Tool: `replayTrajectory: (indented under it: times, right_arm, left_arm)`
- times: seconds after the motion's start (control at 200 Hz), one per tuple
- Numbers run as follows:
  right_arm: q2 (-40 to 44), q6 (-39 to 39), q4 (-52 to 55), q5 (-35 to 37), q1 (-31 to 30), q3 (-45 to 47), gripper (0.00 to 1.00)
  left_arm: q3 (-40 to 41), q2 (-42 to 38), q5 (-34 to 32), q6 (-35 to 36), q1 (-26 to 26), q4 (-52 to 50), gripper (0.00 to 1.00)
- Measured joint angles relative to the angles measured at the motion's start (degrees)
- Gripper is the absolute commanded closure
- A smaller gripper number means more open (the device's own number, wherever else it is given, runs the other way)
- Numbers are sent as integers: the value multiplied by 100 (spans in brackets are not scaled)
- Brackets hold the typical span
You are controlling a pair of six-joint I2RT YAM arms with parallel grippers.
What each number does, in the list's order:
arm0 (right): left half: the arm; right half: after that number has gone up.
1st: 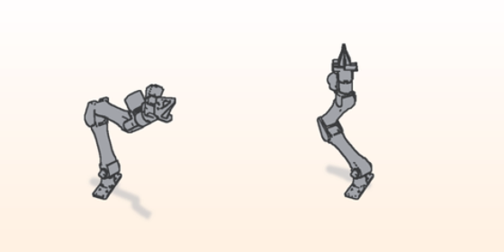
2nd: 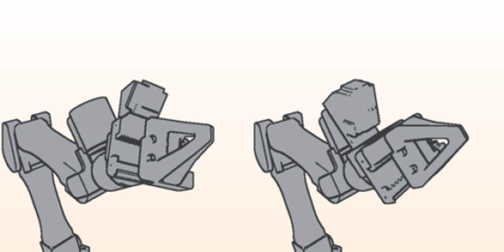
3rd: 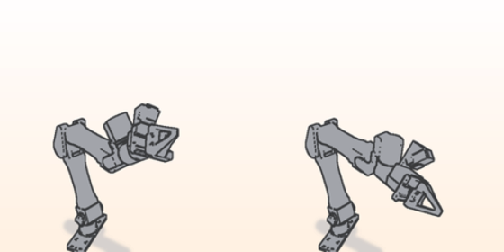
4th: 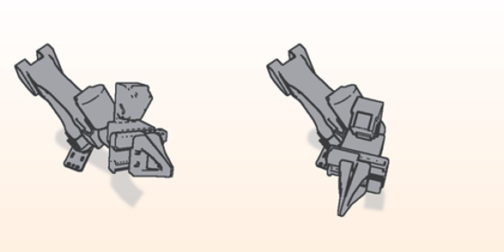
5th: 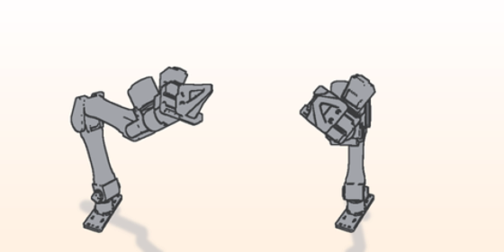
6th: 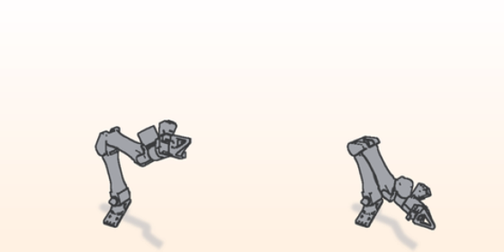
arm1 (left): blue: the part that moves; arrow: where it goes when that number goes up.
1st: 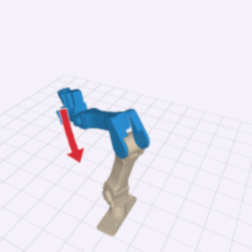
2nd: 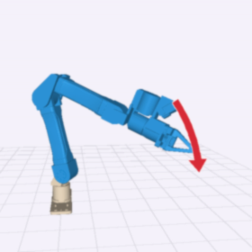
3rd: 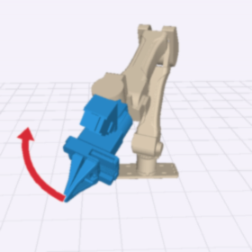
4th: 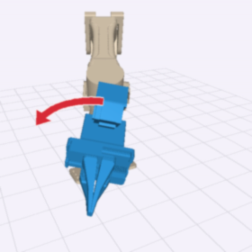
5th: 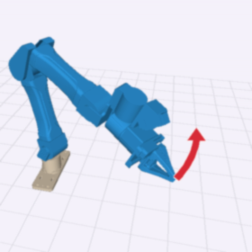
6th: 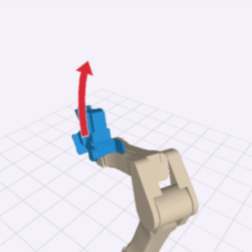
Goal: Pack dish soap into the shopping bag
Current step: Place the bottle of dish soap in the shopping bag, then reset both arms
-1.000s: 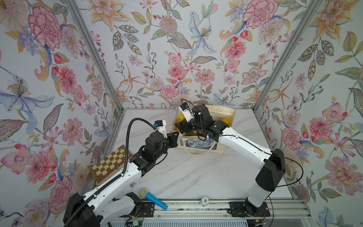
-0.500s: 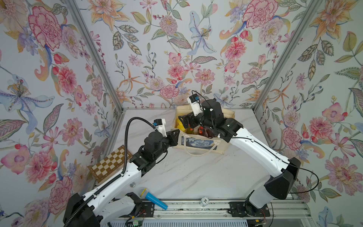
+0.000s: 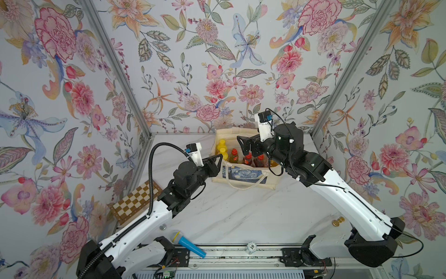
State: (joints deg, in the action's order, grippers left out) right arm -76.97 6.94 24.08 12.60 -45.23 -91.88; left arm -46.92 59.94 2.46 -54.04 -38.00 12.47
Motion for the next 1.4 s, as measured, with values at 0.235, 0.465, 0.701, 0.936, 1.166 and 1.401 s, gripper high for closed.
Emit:
replayTrajectory:
  times: [0.235,0.465,0.701,0.936,1.166,1.401]
  right_arm:
    - [426,0,151,509,31,389,1]
    - [879,0,409,927,190,590,1]
    - [1576,90,621,1211,483,931,1]
    - [1971,260,1001,1432,861,1106,1]
    - [2133,474,1453,1661,1290,1375,1]
    - [2302,612,1840,1768,1672,1799,1]
  left_arm:
    - [-223,-118,-133,210,52,-138,48]
    - [-490,-295,-188,490,168,-398,43]
    - [-673,-592,-424,837,326,-776,33]
    - [-892,-957,-765,1268,494,-1163,12]
    - [-946,-1316,-1281,1676,634,-1554,1]
    - [-949,-1661,-2017,2131,739,-1884,1]
